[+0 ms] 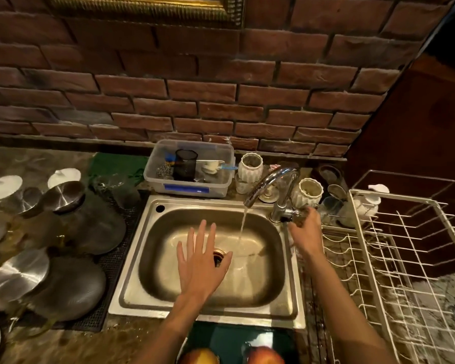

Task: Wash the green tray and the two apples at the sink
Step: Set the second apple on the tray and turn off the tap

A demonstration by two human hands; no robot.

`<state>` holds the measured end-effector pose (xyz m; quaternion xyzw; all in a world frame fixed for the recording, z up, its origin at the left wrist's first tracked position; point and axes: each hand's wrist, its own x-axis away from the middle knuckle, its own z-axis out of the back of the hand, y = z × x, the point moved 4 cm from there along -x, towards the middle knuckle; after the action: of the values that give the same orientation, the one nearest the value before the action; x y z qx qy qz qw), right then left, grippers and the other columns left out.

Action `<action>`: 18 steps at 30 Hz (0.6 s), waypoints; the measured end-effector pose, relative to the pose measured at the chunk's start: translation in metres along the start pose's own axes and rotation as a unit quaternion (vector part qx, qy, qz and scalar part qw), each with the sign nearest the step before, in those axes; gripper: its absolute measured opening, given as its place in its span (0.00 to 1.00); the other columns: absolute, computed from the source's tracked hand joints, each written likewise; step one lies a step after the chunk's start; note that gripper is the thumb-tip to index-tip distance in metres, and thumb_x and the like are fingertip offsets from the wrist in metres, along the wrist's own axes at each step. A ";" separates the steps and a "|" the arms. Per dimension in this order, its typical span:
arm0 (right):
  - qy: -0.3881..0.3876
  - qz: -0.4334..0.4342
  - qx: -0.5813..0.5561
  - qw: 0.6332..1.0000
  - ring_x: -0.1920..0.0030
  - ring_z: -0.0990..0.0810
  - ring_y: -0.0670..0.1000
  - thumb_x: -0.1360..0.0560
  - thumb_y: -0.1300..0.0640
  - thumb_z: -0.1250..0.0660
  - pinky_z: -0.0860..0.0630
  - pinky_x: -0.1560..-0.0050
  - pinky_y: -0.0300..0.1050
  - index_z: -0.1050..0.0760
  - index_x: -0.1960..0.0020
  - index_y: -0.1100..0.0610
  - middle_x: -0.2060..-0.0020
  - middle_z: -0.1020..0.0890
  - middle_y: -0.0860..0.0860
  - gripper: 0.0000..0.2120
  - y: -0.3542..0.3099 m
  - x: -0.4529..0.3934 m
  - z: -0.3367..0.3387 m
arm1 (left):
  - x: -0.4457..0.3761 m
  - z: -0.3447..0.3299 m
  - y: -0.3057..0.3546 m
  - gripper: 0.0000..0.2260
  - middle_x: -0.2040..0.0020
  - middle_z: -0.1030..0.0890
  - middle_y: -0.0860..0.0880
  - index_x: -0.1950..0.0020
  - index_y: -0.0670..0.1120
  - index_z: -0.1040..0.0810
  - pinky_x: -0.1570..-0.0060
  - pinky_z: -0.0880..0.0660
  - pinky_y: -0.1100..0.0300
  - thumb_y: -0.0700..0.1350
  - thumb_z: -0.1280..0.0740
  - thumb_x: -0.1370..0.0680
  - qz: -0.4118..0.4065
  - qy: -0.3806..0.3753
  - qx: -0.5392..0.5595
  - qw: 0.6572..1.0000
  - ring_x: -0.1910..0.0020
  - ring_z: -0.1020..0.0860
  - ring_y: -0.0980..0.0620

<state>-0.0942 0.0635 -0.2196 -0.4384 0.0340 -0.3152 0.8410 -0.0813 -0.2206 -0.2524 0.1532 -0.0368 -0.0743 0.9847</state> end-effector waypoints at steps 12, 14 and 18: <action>-0.067 -0.085 -0.069 0.992 0.19 0.55 0.56 0.25 0.58 0.28 0.50 0.21 0.61 0.61 0.19 0.47 0.19 0.55 0.47 0.50 0.029 -0.041 -0.022 | -0.022 -0.038 -0.008 0.39 0.20 0.68 0.55 0.20 0.59 0.65 0.23 0.64 0.43 0.73 0.53 0.24 0.011 -0.066 -0.010 0.998 0.19 0.63 0.47; -0.057 -0.086 -0.089 0.991 0.20 0.51 0.55 0.26 0.60 0.27 0.48 0.22 0.61 0.59 0.19 0.47 0.19 0.54 0.47 0.50 0.030 -0.043 -0.024 | -0.023 -0.040 -0.010 0.39 0.19 0.66 0.55 0.20 0.59 0.65 0.23 0.63 0.43 0.73 0.53 0.24 0.010 -0.072 -0.006 0.997 0.19 0.63 0.47; -0.041 -0.094 -0.127 0.987 0.22 0.40 0.55 0.28 0.65 0.27 0.39 0.24 0.57 0.54 0.19 0.46 0.19 0.48 0.49 0.49 0.030 -0.042 -0.025 | -0.023 -0.044 -0.011 0.39 0.19 0.66 0.54 0.20 0.59 0.65 0.23 0.62 0.42 0.74 0.54 0.24 0.007 -0.079 -0.010 0.997 0.19 0.63 0.47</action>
<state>-0.1214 0.0816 -0.2670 -0.5551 -0.0020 -0.3683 0.7458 -0.1009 -0.2147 -0.2988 0.1367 -0.1149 -0.0791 0.9807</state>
